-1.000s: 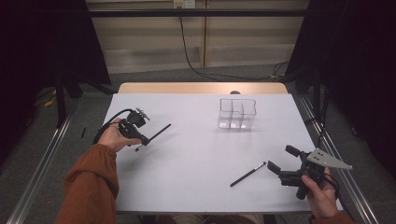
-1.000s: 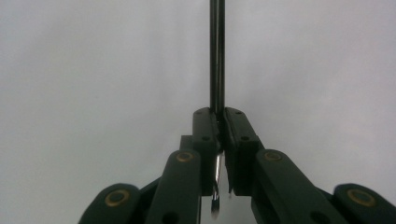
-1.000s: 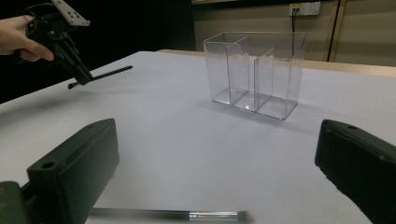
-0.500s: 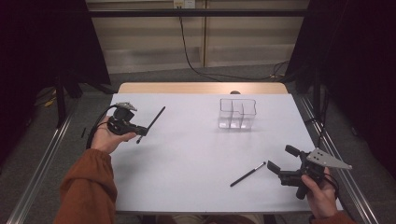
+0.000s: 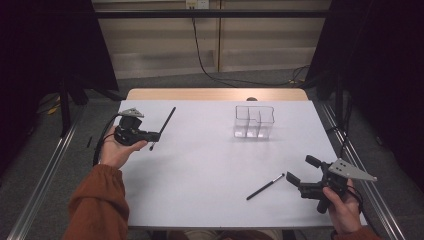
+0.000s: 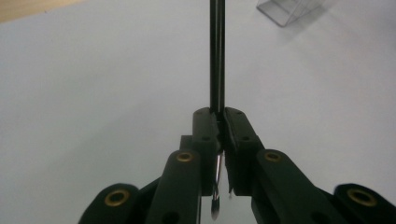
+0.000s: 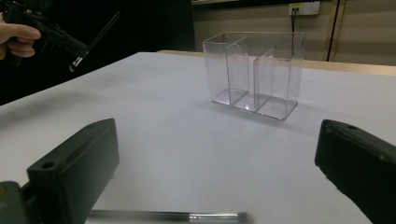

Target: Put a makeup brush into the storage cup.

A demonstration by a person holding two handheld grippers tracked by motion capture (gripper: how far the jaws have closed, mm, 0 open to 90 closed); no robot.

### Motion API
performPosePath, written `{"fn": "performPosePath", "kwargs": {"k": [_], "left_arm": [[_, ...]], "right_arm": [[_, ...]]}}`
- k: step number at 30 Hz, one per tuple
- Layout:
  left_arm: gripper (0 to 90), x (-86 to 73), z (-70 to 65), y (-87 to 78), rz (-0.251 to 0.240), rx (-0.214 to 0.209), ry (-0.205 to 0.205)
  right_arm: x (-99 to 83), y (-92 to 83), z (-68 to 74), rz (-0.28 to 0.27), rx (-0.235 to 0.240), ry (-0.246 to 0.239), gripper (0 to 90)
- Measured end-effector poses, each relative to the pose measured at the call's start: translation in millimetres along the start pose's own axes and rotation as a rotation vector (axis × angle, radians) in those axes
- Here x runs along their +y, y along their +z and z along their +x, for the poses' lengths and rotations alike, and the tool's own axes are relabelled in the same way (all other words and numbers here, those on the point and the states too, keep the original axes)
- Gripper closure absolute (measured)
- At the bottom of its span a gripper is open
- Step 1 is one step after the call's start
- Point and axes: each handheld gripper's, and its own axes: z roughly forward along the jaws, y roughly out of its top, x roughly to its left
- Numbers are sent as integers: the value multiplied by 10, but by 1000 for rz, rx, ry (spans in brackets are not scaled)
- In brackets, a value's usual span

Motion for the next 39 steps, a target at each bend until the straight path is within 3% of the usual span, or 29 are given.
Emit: {"fn": "performPosePath", "kwargs": {"k": [3, 5, 10, 13, 22, 28, 39], "left_arm": [[841, 5, -33, -27, -40, -6, 2], [841, -10, -74, -27, -66, 25, 4], [841, -50, -145, 0, -101, 15, -8], [841, -77, -219, -17, -149, -2, 0], [841, -139, -314, -95, -217, 12, 16], [840, -219, -388, -51, -220, -30, 15], [841, -198, -563, -118, -242, -91, 36]], "right_arm": [[0, 2, -2, -1, 0, 1, 0], [-1, -1, -4, -2, 0, 1, 0], [-2, -6, -5, -2, -2, 2, 0], [-1, -8, -5, -2, -4, 4, 0], [-1, -6, -3, -5, -4, 4, 0], [-1, -5, -3, -5, -6, 3, 0], [5, -8, 8, -5, 4, -8, 0]]}}
